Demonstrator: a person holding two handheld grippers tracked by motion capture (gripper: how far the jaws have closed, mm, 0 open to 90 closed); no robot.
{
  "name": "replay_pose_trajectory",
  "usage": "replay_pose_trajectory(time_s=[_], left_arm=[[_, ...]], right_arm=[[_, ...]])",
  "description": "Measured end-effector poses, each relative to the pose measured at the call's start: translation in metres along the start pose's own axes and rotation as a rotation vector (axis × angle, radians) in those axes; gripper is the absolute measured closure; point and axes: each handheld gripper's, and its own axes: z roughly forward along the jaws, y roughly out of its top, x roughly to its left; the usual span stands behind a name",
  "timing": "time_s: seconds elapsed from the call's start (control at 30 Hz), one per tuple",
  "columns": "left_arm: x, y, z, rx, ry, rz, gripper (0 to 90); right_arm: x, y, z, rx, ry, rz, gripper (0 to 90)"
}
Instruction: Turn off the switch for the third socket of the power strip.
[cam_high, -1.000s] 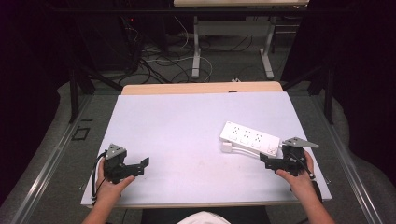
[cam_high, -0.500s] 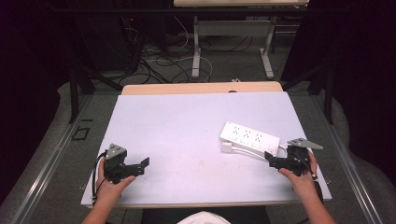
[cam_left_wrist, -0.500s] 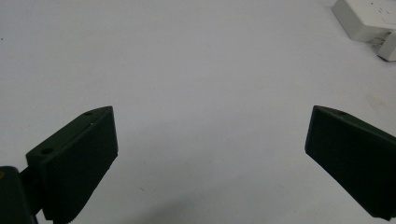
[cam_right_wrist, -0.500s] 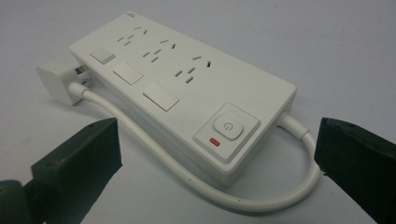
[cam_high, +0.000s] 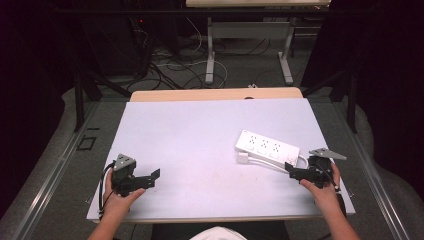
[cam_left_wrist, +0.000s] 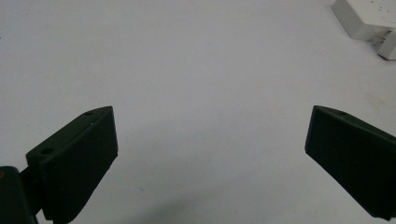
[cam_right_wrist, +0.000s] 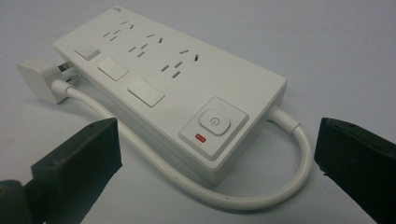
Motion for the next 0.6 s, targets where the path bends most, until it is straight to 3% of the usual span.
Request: replay_pose_trajectory(time_s=[0.13, 0.6], left_arm=[[0.0002, 0.0, 0.0, 0.002, 0.001, 0.002, 2.3], [0.0002, 0.0003, -0.0001, 0.014, -0.001, 0.002, 2.6]], right_arm=[[0.0001, -0.0002, 0.0001, 0.006, 0.001, 0.018, 0.4], [0.0005, -0.0012, 0.0023, 0.011, 0.002, 0.006, 0.4]])
